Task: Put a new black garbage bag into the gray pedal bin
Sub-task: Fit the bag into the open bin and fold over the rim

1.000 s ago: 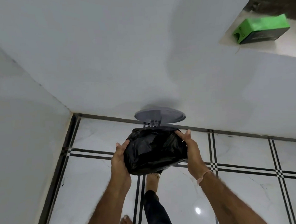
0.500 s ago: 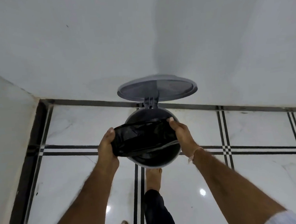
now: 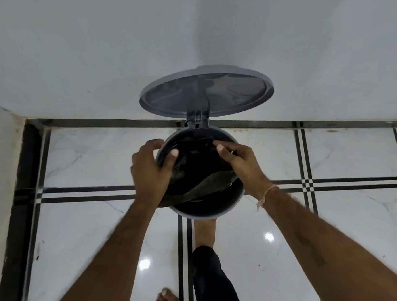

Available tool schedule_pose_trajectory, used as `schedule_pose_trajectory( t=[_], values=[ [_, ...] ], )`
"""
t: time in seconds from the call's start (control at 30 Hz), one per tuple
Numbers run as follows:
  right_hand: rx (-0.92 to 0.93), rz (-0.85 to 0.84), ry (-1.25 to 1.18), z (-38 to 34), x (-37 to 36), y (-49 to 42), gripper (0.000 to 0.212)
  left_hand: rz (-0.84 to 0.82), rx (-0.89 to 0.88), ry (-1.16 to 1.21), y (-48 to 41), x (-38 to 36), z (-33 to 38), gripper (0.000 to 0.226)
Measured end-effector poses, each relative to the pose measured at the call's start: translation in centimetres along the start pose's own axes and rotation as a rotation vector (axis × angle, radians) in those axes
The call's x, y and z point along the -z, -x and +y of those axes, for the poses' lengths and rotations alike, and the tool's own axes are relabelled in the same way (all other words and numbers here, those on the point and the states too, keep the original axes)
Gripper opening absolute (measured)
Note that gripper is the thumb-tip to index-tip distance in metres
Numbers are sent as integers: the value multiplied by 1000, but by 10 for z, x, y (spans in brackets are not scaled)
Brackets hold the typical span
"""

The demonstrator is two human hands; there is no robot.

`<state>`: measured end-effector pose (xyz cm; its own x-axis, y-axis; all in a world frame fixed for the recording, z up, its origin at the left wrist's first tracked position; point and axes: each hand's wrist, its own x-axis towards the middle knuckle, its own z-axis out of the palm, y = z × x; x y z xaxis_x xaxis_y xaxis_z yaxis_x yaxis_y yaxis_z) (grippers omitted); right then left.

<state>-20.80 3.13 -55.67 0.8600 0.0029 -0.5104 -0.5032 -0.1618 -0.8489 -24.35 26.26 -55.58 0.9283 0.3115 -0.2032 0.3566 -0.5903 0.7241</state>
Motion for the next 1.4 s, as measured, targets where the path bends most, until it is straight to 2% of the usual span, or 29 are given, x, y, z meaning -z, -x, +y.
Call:
schedule_pose_trajectory(
  t=[0.13,0.2,0.3,0.37,0.47,0.5,0.57,0.67,0.73,0.87,1.0,1.1,1.17,1.3,1.33,1.4],
  values=[
    [30,-97,-20,-10,6,0,25,-224,-85,-202,-25,-19,7,62],
    [34,-130,-28,-12,14,-1,27,-261,-68,-247,-29,-26,-1,63],
    [16,-200,-45,-12,26,-4,29,-271,-146,-319,-33,-33,-5,64],
    [0,-251,-28,-12,32,-6,29,-297,-219,-285,-37,-35,-3,58],
    [-13,-296,3,-11,37,-10,29,-333,-282,-141,-47,-39,-8,22],
    [-18,-294,-8,-10,37,-11,30,-358,-254,-83,-49,-37,-8,16],
    [-30,-264,-53,-6,40,-13,34,-410,-119,53,-51,-31,-8,19],
    [-41,-167,-26,0,41,-16,37,-311,96,323,-51,-17,-14,31],
    [-27,-84,58,5,40,-19,34,-202,209,393,-50,-10,-16,37],
    [18,13,118,6,34,-20,22,-50,469,571,-47,-5,-4,33],
    [-17,9,123,4,25,-21,35,-6,602,706,-46,-7,-3,31],
    [-22,107,98,8,20,-24,25,62,705,819,-46,-8,-4,29],
    [-57,167,-45,8,17,-24,27,104,724,808,-43,-9,-6,30],
    [-178,171,-345,0,11,-24,36,75,672,747,-37,-14,-13,33],
    [-197,183,-395,-2,11,-25,37,89,653,692,-35,-16,-16,33],
    [-204,211,-429,-2,10,-28,36,120,569,439,-32,-22,-25,30]
  ],
)
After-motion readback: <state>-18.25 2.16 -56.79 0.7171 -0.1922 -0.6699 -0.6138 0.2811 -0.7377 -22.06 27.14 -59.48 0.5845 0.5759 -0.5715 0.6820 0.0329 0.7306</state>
